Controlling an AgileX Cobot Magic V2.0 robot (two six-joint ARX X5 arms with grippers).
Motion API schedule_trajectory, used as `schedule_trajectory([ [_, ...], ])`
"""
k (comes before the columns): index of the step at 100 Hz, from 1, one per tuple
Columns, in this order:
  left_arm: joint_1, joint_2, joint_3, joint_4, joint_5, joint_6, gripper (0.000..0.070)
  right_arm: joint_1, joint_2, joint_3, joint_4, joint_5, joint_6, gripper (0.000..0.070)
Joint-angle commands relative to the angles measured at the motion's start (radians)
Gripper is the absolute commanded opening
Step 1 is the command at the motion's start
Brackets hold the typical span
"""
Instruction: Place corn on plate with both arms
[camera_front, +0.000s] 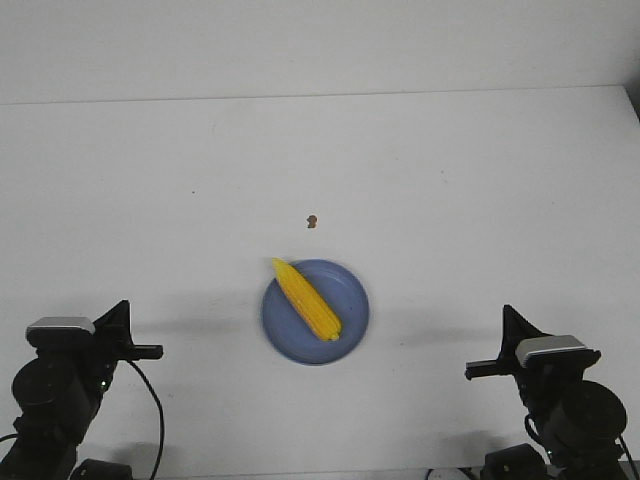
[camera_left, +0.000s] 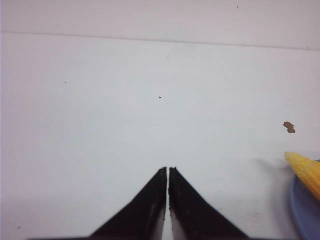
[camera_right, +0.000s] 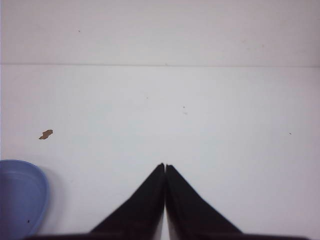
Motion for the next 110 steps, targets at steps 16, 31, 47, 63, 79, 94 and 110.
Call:
schedule_trajectory([
  [16, -0.001, 0.0, 0.007, 0.01, -0.001, -0.003, 0.0007, 0.001, 0.003, 0.006, 0.012, 0.001, 0.009, 0.001],
  [31, -0.001, -0.027, 0.006, 0.021, -0.002, 0.001, 0.0007, 0.001, 0.003, 0.006, 0.012, 0.001, 0.009, 0.001],
  [47, 0.002, -0.078, 0.004, 0.062, -0.002, 0.012, 0.0007, 0.001, 0.003, 0.006, 0.012, 0.001, 0.009, 0.001],
  [63, 0.03, -0.127, -0.048, 0.141, -0.002, 0.013, 0.0007, 0.001, 0.003, 0.006, 0.012, 0.001, 0.009, 0.001],
  [79, 0.067, -0.194, -0.172, 0.287, -0.002, 0.013, 0.0007, 0.001, 0.003, 0.006, 0.012, 0.001, 0.009, 0.001],
  [94, 0.078, -0.272, -0.3, 0.387, -0.002, 0.036, 0.0007, 0.001, 0.003, 0.006, 0.012, 0.001, 0.009, 0.001],
  [110, 0.078, -0.372, -0.42, 0.428, -0.002, 0.039, 0.0007, 0.001, 0.003, 0.006, 0.012, 0.001, 0.009, 0.001],
])
